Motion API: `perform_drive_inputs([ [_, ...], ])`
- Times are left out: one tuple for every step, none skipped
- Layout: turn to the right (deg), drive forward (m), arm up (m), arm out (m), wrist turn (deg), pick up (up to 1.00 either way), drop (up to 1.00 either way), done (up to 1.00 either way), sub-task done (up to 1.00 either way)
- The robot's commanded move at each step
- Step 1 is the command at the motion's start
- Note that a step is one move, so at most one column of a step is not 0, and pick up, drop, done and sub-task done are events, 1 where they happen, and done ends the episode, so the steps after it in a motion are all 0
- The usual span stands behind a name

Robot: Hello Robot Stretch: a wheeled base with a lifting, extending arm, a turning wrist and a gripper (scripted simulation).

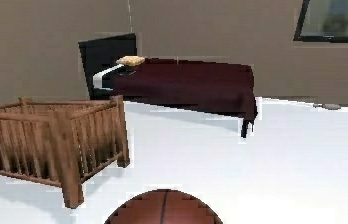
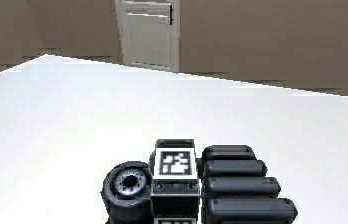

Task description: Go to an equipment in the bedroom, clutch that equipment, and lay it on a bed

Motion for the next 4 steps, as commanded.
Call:
perform_drive_inputs([
  [0.0,1.00,0.00,0.00,0.0,0.00,0.00,0.00,0.00],
  [0.0,0.55,0.00,0.00,0.0,0.00,0.00,0.00,0.00],
  [6.0,0.00,0.00,0.00,0.0,0.00,0.00,0.00,0.00],
  [0.0,0.45,0.00,0.00,0.0,0.00,0.00,0.00,0.00],
])
